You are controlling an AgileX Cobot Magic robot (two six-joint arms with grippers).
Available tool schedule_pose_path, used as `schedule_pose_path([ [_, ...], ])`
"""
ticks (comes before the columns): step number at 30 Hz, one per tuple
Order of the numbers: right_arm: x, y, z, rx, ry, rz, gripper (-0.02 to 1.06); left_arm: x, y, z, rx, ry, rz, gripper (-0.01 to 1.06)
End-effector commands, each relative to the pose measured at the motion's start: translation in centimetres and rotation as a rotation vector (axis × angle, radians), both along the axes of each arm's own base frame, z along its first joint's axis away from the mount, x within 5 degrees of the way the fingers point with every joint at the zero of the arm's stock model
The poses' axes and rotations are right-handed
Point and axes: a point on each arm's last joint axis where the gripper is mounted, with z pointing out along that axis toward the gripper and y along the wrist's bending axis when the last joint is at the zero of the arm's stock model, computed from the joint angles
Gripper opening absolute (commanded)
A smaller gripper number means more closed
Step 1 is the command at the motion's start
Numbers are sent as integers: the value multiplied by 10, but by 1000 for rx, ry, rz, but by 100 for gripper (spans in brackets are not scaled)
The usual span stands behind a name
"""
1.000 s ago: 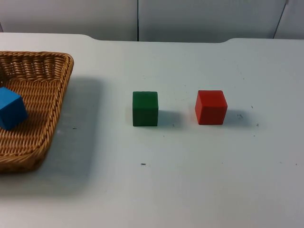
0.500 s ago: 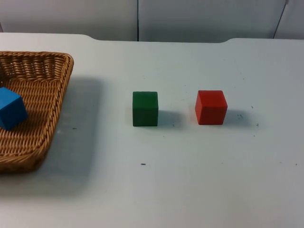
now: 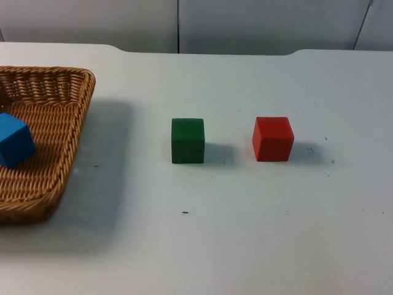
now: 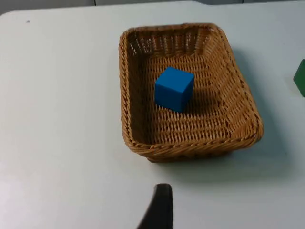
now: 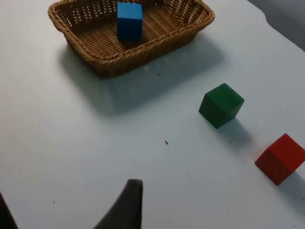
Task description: Pick up the basket with the left hand and place the blue cube into the basket with the right hand.
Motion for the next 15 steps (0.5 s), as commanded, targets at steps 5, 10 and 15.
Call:
schedule_pose_path([
  [5, -25, -31, -7, 17, -47, -95, 97, 2, 1, -1, -7, -16, 19, 76],
  [10, -46, -48, -18, 79, -39, -124, 97, 6, 0, -4, -17, -37, 13, 76],
  [15, -69, -66, -20, 113, -54, -130, 97, 8, 0, -6, -25, -43, 9, 76],
])
